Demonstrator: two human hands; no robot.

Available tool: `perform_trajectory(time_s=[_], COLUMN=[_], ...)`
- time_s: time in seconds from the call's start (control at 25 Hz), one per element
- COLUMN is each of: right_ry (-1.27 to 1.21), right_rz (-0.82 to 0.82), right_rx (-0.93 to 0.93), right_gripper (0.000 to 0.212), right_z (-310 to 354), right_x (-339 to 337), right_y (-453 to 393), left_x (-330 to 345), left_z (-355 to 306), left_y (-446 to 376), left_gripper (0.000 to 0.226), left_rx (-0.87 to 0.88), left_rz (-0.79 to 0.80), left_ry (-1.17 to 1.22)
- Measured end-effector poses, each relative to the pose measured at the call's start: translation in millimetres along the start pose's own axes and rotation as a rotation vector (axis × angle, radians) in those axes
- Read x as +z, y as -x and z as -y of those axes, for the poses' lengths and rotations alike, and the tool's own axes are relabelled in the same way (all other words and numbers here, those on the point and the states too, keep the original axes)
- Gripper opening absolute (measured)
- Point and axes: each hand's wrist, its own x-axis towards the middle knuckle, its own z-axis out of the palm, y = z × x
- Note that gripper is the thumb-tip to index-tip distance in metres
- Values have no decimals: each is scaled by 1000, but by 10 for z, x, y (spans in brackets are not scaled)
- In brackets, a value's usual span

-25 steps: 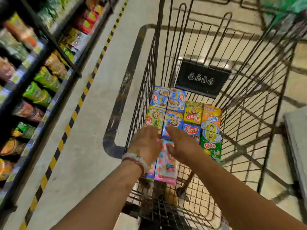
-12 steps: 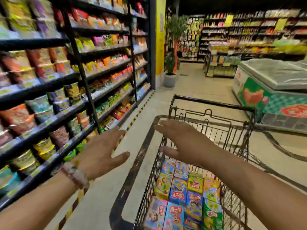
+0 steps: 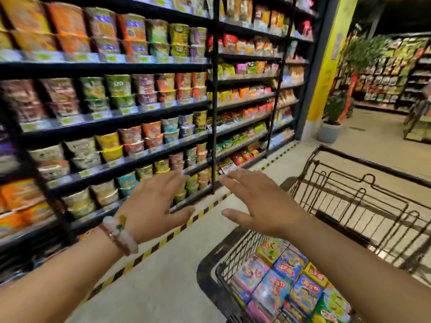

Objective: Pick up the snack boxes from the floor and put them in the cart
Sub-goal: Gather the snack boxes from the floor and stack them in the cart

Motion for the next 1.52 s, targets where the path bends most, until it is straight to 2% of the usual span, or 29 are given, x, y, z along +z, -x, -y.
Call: perform_trajectory(time_s=[0.16,0.28,0.4,0.6,0.8,0.96,1.08,1.12,1.28,1.4,1.52], right_ry=[-18,-41,-39,-119,-178,-211,-220,-234,-298,-338,-375], right_rz=[4,39,26,27,46,41,24,9,40,16,-24], right_rx=[-175,-284,-394,-608,-910,-1166,-1382,-1449,-1694,-1867,-2000], right_gripper=[86,78,85,77,66,69,97,99,72,85,76], right_z=[644,1282,2003,3540,5181,6372,7250,7529,8558,9323,10070], right_x=[48,48,29,47,9,21,74,78,127,186,245], right_y=[-99,-170,-202,-89,177,412,589,665,1001,1219,1491], left_x=[-234,-461,-731,-1167,-1574,-1831,-1949,-1988,-2128,-2218,-2286], left_z=[273,523,728,1022,1156,1001,807,737,471,271,77], left_y=[850,1573,2338,3940,5681,6897,7703,7937,8760,9261,9710], left_gripper=[97,96,97,100,97,92,80,76,68,68,71], left_rx=[-149,-282,-385,-621,-884,-1129,-1286,-1359,-1605,-1789,-1996], left_rz=[24,15,4,-24,-28,-91,-84,-79,-87,-104,-137], left_ry=[-86,-108,-122,-177,-257,-323,-423,-422,-461,-493,-507])
